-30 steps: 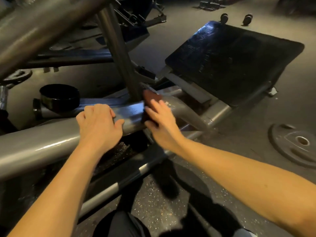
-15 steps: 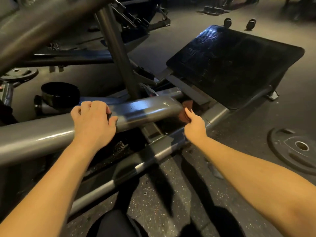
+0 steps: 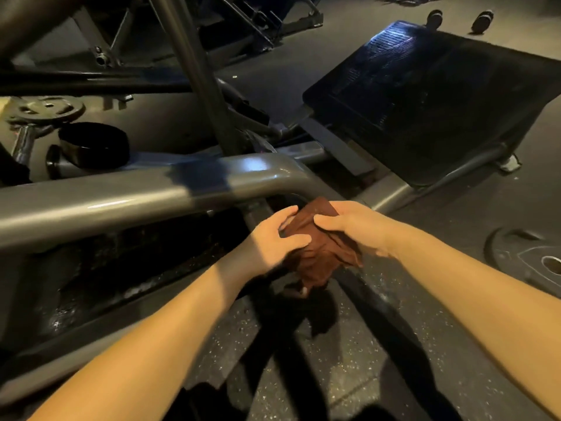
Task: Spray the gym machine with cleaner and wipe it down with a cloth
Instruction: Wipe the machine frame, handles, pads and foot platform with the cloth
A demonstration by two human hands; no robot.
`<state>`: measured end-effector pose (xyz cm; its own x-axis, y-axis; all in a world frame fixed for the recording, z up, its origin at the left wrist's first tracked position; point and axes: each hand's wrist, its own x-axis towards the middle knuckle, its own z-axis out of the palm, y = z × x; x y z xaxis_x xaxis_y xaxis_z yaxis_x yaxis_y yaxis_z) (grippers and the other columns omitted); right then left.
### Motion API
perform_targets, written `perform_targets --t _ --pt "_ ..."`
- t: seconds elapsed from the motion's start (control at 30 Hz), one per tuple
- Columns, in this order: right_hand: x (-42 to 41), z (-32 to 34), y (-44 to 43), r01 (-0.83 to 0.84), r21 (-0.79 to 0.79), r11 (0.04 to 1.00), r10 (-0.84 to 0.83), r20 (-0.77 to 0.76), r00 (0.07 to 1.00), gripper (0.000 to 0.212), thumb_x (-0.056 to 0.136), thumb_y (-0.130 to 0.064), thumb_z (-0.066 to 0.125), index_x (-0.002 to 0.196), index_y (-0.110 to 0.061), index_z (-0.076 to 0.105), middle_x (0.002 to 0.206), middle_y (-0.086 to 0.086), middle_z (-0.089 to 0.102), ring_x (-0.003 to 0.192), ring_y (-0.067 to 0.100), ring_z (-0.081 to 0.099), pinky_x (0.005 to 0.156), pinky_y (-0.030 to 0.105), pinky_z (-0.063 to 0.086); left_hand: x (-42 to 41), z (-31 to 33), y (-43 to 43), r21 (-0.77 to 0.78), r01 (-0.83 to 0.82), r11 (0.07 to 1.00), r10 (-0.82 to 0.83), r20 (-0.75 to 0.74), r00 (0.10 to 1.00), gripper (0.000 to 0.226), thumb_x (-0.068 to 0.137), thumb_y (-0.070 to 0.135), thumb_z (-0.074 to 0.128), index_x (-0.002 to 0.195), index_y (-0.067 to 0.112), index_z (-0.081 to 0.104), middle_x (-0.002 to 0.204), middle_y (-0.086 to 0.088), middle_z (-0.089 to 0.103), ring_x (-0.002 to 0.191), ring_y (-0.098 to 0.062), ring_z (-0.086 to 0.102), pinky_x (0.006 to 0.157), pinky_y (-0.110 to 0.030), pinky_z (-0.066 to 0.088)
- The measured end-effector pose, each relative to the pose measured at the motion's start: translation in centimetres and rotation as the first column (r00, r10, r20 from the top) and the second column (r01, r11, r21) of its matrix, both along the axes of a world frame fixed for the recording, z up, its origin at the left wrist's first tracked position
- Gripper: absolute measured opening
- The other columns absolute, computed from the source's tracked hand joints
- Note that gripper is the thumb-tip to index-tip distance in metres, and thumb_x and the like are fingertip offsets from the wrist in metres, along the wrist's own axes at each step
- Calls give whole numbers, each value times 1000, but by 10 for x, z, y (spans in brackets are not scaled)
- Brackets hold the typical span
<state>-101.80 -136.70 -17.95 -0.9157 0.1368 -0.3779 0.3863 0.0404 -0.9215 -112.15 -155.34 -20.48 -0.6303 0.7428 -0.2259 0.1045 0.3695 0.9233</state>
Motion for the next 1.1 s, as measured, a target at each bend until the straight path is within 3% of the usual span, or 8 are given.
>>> perform_targets --t 0.2,0.4,0.47,0.53,0.63,0.73,0.9,1.1 --pt "-4 -7 42 -101 442 891 120 -14 993 18 95 -41 70 105 -25 68 99 -2 73 94 16 70 90 36 56 8 4 27 -99 -146 984 110 -303 947 9 92 29 76 87 23 75 78 7 71 69 1 61 74 -25 48" --pt "-17 -24 76 -31 561 827 43 -9 999 22 91 -41 75 87 -21 78 82 -1 71 79 14 64 69 27 48 12 14 64 -267 -324 907 164 -486 858 17 89 45 68 76 35 67 77 13 68 84 -16 65 88 -43 54" --pt "-19 -24 78 -31 438 899 14 42 999 23 96 -38 72 93 -17 79 84 2 73 77 17 66 66 29 54 15 21 76 -292 -355 888 170 -508 845 17 92 45 66 79 35 67 81 13 69 92 -19 64 95 -46 51" --pt "-18 -18 78 31 55 998 -38 138 990 27 103 -31 63 111 -7 74 92 13 69 80 23 68 71 36 62 18 30 88 -281 -380 882 190 -525 830 20 95 42 64 77 34 65 80 14 68 93 -16 62 100 -44 47" --pt "-17 -17 83 31 -355 934 39 189 981 36 104 -37 57 130 -14 67 122 15 70 115 35 69 95 51 57 20 41 103 -267 -391 881 209 -521 828 20 96 39 64 77 33 66 77 15 68 92 -13 62 103 -44 41" --pt "-22 -17 83 74 -469 880 -35 92 995 32 102 -34 60 128 -17 68 128 16 70 122 36 66 105 55 51 23 48 113 -247 -403 881 203 -573 794 16 96 40 65 82 34 71 83 14 69 99 -16 61 103 -45 42" --pt "-45 5 78 122 -367 922 -173 -110 979 23 105 -19 58 123 -11 68 116 11 76 111 25 73 105 48 53 21 62 110 -242 -496 834 216 -684 696 20 96 42 68 115 39 73 114 9 60 115 -19 50 103 -44 40" --pt "-100 25 66 4 213 977 64 -309 949 41 106 -31 55 146 -24 55 136 -4 62 123 15 59 109 37 45 0 76 75 -330 -664 671 156 -812 562 43 94 45 69 133 28 61 138 5 51 128 -21 41 105 -41 33"
